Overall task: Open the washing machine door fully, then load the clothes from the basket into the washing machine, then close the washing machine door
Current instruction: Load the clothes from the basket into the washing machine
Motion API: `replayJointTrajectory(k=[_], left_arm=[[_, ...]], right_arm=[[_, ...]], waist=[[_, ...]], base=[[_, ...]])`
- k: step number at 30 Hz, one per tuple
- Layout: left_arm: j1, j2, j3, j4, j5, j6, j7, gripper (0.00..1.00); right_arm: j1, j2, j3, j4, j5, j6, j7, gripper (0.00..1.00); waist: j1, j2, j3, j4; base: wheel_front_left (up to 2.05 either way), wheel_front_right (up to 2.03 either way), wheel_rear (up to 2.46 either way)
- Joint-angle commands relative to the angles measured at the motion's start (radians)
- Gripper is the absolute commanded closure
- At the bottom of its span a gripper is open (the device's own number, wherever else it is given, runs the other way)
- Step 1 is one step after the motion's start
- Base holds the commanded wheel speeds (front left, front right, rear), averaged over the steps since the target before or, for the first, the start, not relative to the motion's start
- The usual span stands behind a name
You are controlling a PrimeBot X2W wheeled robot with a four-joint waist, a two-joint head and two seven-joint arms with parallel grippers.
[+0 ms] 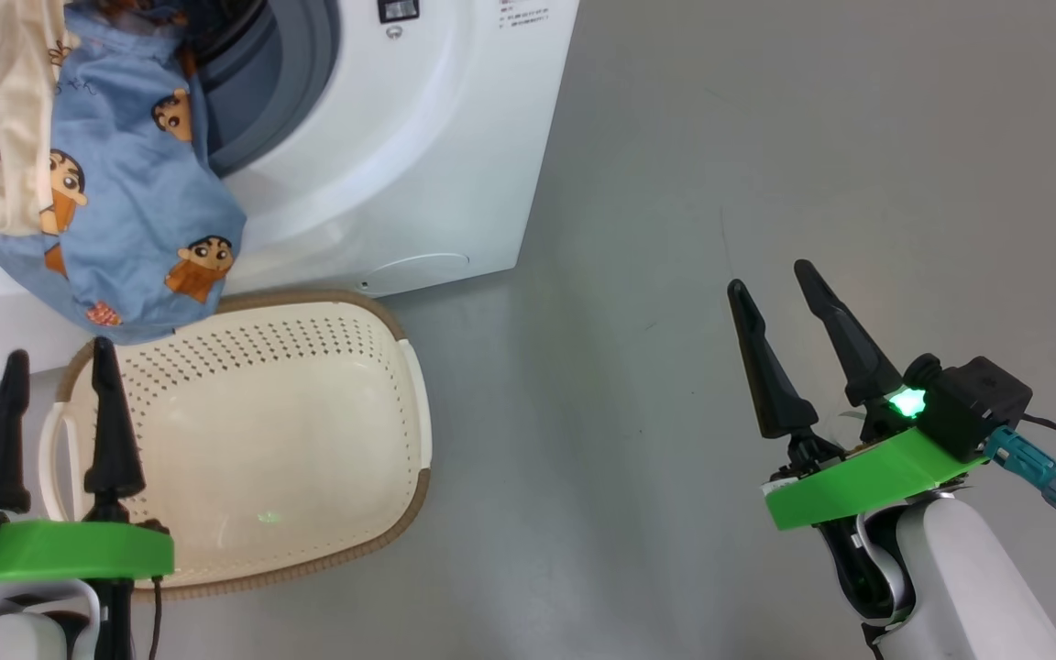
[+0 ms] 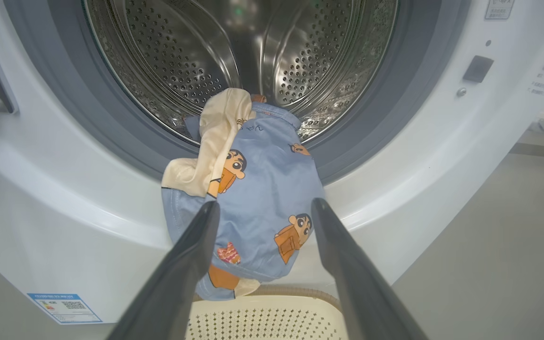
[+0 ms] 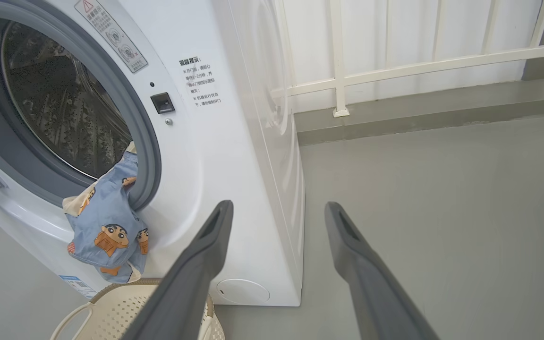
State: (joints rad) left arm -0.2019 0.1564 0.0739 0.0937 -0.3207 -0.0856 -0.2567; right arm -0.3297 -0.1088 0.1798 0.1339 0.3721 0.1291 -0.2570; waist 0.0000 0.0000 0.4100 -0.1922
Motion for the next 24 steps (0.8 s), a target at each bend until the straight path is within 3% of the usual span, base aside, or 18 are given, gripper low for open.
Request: replayJointTrajectory(k=[1, 9, 24], left_arm=[[0.007, 0.023, 0.036, -0.009, 0.004, -0.007, -0.005, 0.00], [-0.056, 0.052, 0.017, 0.125, -0.049, -0.025, 0.050, 0.00], [-0.405, 0.180, -0.059, 0.566, -0.094, -0.043, 0.075, 0.00]], right_arm=[[0.015, -0.003, 0.020, -0.028, -0.006, 0.002, -0.005, 0.00], [0.007, 0.002, 0.026, -0.029, -0.004, 0.002, -0.005, 0.00], [-0.031, 0.037, 0.032, -0.046, -0.005, 0.002, -0.005, 0.00]], waist=[[0.0000, 0.0000, 0.001, -0.001], [0.0000, 0.0000, 0.023, -0.009], [0.0000, 0.0000, 0.138, -0.074]], base=[[0.00, 0.00, 0.00], [0.00, 0.00, 0.00], [0.00, 0.00, 0.00]])
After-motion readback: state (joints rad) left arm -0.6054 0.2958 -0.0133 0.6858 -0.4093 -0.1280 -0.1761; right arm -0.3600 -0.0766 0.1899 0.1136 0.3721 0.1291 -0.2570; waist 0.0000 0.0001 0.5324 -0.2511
